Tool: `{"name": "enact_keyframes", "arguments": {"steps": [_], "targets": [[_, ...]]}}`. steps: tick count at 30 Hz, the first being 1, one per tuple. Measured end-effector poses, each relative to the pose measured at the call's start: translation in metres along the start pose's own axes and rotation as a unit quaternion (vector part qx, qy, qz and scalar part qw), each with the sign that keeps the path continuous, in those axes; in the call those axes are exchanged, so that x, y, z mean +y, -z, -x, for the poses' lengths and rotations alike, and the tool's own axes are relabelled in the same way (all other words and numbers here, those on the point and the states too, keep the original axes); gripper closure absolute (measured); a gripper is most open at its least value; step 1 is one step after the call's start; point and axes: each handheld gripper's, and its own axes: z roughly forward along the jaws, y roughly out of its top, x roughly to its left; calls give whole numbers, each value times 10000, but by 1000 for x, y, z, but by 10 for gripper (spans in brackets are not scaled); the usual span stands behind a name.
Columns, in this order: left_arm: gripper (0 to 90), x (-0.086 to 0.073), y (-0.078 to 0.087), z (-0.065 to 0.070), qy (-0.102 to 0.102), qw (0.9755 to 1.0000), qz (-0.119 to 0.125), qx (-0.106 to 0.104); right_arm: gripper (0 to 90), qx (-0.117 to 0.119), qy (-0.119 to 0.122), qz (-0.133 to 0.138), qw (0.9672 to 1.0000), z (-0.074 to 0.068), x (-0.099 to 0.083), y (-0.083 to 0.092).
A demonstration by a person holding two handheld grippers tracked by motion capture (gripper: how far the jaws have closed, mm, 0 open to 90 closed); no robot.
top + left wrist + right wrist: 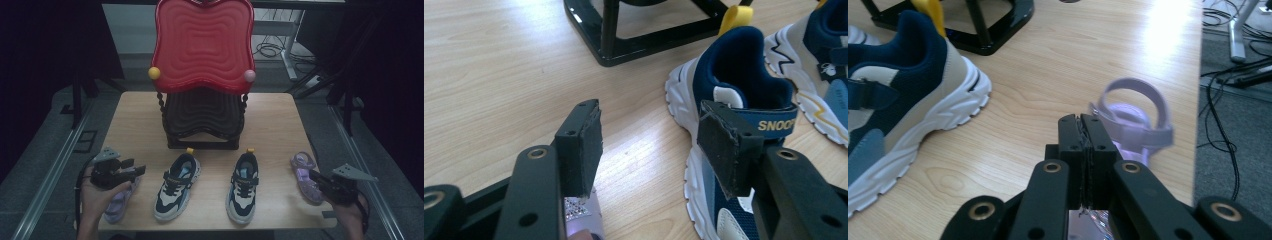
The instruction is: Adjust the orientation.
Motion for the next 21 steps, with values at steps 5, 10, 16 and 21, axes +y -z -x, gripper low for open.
{"name": "enact_keyframes", "arguments": {"steps": [5, 10, 16, 21], "targets": [[432, 1, 0, 1, -16, 10000, -13, -42, 886, -108, -28, -61, 9999, 8, -4, 3], [431, -1, 0, -3, 19, 10000, -32, -30, 889, -285, -166, -174, 9993, 27, -15, 4], [429, 0, 1, -2, -15, 10000, -48, -7, 890, -421, -332, -368, 9979, 41, -28, -2], [427, 0, 2, -1, -33, 10000, -33, 1, 890, -494, -392, -445, 9970, 48, -34, -3]]}}
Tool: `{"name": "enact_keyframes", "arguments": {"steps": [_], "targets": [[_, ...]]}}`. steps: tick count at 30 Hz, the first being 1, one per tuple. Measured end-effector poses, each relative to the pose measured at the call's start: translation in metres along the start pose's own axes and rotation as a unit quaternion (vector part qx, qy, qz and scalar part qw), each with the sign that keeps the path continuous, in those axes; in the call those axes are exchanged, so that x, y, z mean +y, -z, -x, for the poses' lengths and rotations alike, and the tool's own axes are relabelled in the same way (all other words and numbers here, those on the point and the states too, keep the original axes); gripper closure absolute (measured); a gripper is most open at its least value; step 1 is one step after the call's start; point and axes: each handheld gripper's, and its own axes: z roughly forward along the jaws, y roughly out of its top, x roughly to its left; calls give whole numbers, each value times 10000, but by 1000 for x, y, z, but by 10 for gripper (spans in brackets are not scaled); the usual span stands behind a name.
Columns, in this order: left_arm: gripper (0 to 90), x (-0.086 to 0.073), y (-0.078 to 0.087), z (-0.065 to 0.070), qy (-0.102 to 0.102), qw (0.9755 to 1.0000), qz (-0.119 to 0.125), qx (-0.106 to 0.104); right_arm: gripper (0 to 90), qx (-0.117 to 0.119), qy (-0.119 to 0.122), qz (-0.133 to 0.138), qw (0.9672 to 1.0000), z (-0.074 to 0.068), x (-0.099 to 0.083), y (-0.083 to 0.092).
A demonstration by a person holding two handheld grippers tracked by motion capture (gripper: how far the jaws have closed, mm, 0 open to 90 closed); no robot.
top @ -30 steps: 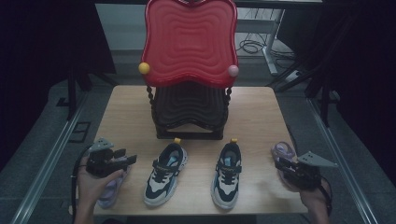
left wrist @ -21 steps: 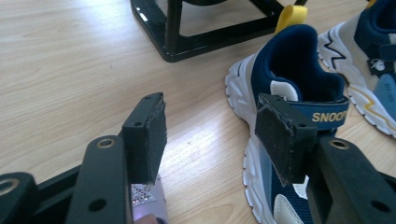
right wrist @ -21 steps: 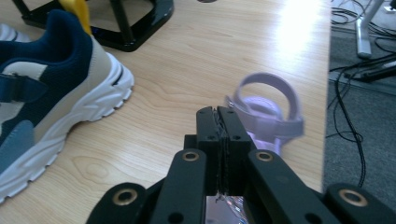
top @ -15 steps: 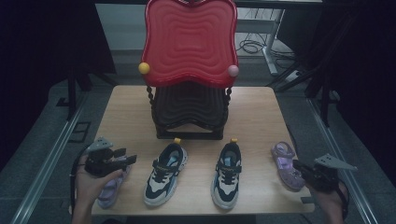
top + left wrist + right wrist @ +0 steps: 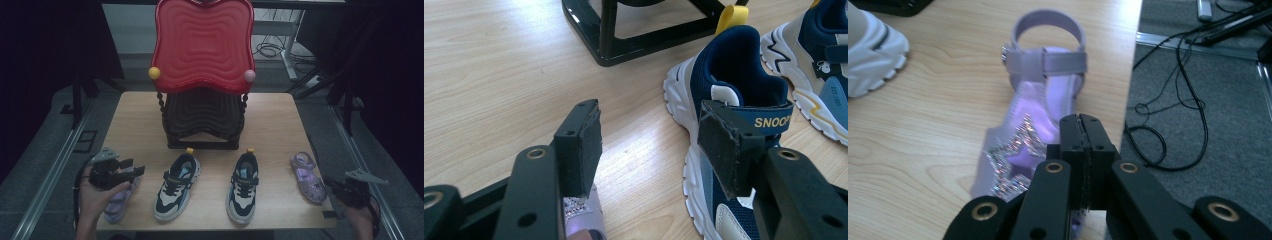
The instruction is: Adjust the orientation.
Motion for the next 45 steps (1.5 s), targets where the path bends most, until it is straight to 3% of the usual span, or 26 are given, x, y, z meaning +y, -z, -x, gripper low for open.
{"name": "enact_keyframes", "arguments": {"steps": [6, 12, 18, 27, 35, 45], "targets": [[420, 0, -5, 3, -23, 9999, -64, -94, 890, -104, -50, -113, 9999, 3, -4, -4], [416, 0, -7, 5, -65, 9998, -124, -102, 890, -173, 44, -247, 9995, 1, -5, -9], [414, 0, -8, 6, -74, 9998, -148, -95, 889, -146, -39, -238, 9996, -1, -9, -8], [409, 0, -9, 7, -102, 9997, -183, -130, 890, -157, 42, -264, 9995, -14, -8, -4], [408, 0, -11, 7, -120, 9996, -215, -149, 890, 45, 98, -322, 9994, -28, -10, -1], [408, 0, -10, 6, -108, 9996, -221, -144, 889, 297, 442, -446, 9976, -55, -3, -10]]}}
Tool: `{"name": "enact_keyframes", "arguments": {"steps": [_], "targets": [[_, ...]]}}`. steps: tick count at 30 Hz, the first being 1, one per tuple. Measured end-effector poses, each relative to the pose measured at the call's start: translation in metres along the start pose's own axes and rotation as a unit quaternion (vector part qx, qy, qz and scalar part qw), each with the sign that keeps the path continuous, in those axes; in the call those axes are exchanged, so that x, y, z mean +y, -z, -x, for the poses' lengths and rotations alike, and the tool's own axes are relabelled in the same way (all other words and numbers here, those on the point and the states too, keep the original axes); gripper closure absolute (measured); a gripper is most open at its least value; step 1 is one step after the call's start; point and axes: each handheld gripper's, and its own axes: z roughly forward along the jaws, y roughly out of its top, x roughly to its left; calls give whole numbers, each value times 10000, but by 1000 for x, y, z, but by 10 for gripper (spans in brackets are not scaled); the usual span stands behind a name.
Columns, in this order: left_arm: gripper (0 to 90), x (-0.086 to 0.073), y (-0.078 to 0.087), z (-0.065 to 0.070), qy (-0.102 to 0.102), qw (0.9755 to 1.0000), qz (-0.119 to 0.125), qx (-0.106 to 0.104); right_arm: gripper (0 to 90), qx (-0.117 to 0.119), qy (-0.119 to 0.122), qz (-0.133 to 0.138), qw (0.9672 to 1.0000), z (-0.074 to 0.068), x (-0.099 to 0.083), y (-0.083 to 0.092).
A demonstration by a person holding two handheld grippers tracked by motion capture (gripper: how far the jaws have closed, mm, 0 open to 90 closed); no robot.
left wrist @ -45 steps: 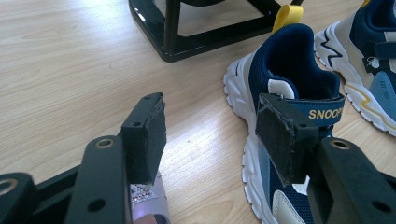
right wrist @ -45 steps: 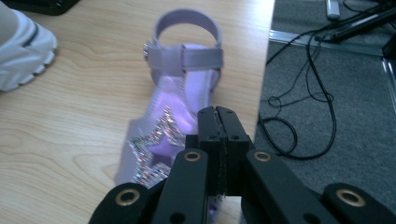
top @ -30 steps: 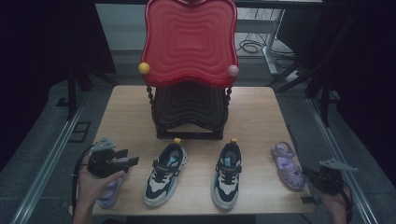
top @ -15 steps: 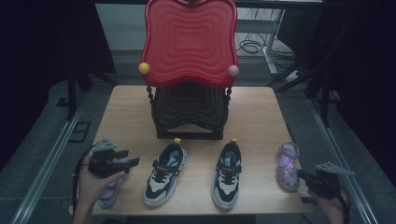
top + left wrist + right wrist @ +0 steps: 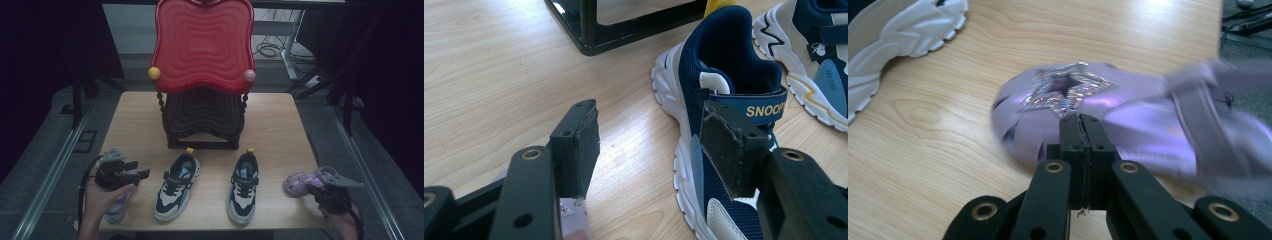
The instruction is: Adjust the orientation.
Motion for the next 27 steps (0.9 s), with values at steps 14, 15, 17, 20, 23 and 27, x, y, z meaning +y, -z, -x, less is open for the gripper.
{"name": "enact_keyframes", "arguments": {"steps": [14, 15, 17, 20, 23, 27], "targets": [[404, -1, -2, -1, 13, 10000, -32, 10, 889, -175, 177, -58, 9997, -28, 16, -26], [404, -1, -2, -1, 8, 10000, -33, 11, 889, -193, 193, -66, 9996, -29, 16, -28], [403, -1, -2, -1, 5, 10000, -43, 13, 889, -305, 224, -128, 9992, -32, 18, -34], [403, -1, -2, -1, 6, 10000, -47, 15, 889, -496, 268, -194, 9982, -37, 21, -42], [403, -1, -3, -2, 11, 10000, -56, 16, 889, -624, 263, -165, 9976, -39, 24, -46], [403, -1, -3, -2, 12, 10000, -70, 24, 884, -645, 281, -127, 9974, -42, 30, -48]]}}
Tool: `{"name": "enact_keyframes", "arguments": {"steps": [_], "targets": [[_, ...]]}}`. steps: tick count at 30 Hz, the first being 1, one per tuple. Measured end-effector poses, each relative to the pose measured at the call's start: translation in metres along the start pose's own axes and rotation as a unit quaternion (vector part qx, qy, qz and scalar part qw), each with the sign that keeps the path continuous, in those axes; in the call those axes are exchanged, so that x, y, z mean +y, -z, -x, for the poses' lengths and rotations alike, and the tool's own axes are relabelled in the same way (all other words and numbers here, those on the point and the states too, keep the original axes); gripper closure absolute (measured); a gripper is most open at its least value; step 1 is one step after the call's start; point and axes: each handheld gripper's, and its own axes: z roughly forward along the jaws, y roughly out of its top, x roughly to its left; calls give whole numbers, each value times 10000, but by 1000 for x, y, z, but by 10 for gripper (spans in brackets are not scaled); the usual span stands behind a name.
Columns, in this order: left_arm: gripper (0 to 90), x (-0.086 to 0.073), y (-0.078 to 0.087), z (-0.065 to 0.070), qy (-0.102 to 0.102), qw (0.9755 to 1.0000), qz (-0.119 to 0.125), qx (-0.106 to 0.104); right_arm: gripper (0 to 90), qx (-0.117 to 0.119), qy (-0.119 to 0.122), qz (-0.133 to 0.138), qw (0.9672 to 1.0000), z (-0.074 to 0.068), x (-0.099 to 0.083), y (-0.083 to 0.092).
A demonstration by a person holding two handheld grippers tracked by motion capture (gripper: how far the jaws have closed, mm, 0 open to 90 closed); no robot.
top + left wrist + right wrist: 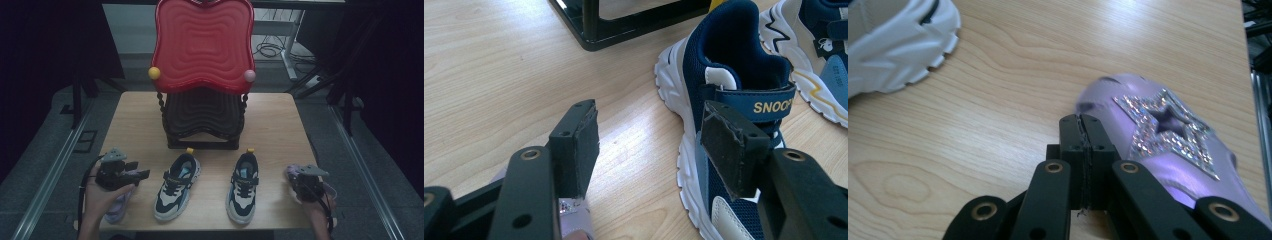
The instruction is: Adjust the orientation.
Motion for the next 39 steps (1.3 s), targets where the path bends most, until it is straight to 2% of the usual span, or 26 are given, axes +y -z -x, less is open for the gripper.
{"name": "enact_keyframes", "arguments": {"steps": [5, 6, 7, 12, 13, 14, 15, 16, 20, 25, 35, 39], "targets": [[403, 0, 1, -1, 12, 10000, 12, 15, 882, 160, -13, 193, 9997, 1, 5, 13], [403, -1, 2, -1, 16, 10000, 14, 19, 882, 189, -52, 298, 9994, 3, 7, 20], [403, -1, 2, -1, 20, 10000, 17, 21, 881, 199, -138, 490, 9985, 12, 9, 35], [402, -1, 2, -2, 16, 10000, 10, 30, 877, 187, -455, 711, 9963, 40, 0, 52], [402, -1, 2, -2, 16, 10000, 10, 30, 877, 187, -455, 711, 9963, 40, 0, 52], [402, -1, 2, -2, 18, 10000, 8, 32, 878, 146, -580, 766, 9953, 52, -5, 58], [402, -1, 2, -2, 18, 10000, 8, 32, 878, 146, -580, 766, 9953, 52, -5, 58], [402, -1, 1, -2, 16, 10000, -10, 43, 878, 82, -656, 812, 9945, 61, -8, 63], [402, -1, 1, -2, 7, 10000, -31, 49, 878, -14, -801, 815, 9934, 77, -15, 66], [401, -2, 0, -2, 7, 10000, -48, 67, 878, -106, -942, 617, 9936, 93, -28, 58], [400, -2, -1, -2, -4, 10000, -86, 40, 878, -215, -925, 334, 9949, 102, -38, 48], [400, -2, 0, -2, -14, 9999, -88, 49, 878, -151, -942, 304, 9950, 101, -40, 47]]}}
